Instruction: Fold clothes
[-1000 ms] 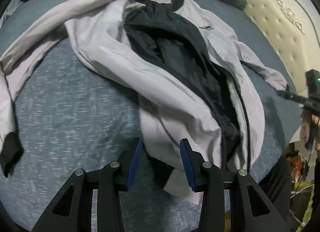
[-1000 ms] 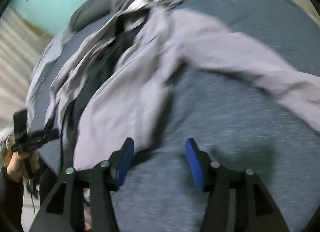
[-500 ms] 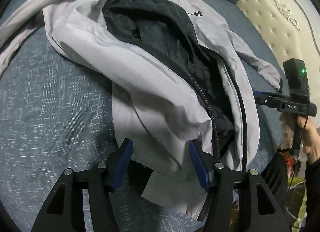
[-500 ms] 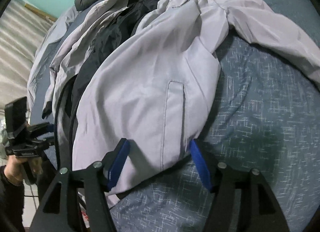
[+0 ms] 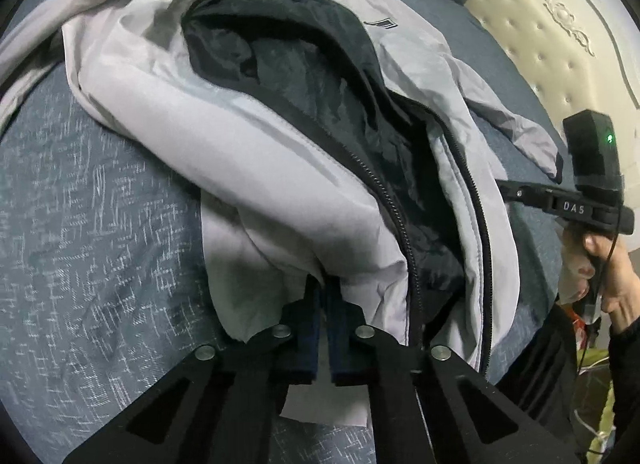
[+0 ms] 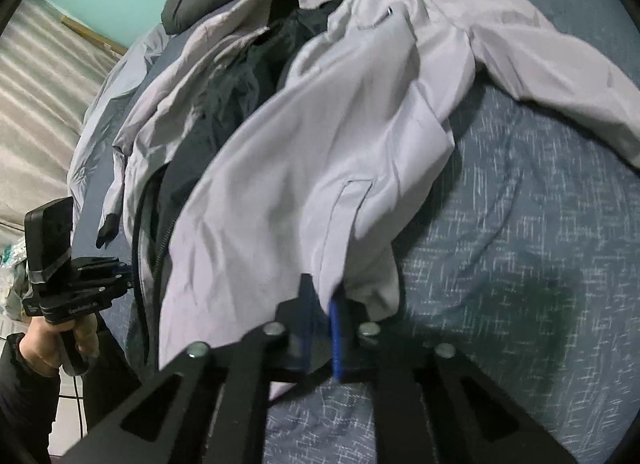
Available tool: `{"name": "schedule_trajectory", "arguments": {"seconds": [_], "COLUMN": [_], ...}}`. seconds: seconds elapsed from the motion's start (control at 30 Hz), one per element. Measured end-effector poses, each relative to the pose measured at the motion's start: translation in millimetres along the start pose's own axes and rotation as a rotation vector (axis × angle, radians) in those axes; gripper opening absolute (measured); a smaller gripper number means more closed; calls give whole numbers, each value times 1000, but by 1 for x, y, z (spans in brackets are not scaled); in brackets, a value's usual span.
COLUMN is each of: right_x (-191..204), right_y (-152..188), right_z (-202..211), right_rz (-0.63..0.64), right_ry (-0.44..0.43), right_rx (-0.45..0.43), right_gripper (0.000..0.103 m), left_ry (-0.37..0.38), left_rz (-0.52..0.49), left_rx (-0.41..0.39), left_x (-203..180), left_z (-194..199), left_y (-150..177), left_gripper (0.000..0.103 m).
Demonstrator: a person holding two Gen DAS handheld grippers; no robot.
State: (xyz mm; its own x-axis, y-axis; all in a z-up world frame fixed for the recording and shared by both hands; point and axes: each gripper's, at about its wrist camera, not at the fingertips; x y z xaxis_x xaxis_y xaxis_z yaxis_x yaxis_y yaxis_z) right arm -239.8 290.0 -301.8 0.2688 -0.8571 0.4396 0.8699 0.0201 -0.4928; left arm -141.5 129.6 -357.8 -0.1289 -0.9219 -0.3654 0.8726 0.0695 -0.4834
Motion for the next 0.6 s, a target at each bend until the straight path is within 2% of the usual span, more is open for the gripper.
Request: {"name": "schedule_trajectory", "arguments": {"seconds": [0.1, 0.23, 0.47, 0.6], "right_x": [10, 29, 59, 52], "right_y": [-1, -4, -36, -54], "right_z": [10, 31, 79, 119], "right_rz": [18, 53, 96, 76], "right_ry": [-6, -28, -57, -45], "right_rx": [-26, -60, -138, -190], "right_gripper": [4, 4, 4, 4], "left_ry": [2, 2, 3, -1], "left_rz": [-14, -29, -54, -60], "left_rx": [-20, -85, -199, -252], "left_x": [-3, -10, -23, -28], "left_z": [11, 49, 116, 144], "left_y": [-5, -19, -44, -64], "left_gripper": [2, 1, 1, 1]}}
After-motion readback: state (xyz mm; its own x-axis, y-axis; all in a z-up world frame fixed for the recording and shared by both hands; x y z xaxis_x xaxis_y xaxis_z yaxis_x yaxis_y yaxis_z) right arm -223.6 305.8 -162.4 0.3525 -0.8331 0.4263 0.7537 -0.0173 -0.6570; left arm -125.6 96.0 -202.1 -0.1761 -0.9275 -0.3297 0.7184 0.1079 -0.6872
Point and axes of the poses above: each gripper's, at about its wrist camera, not at the fingertips, and z roughly against the way its jaws point, x to its left, y to its underside, and after that the axes turned 13 degrees about -x, right-handed
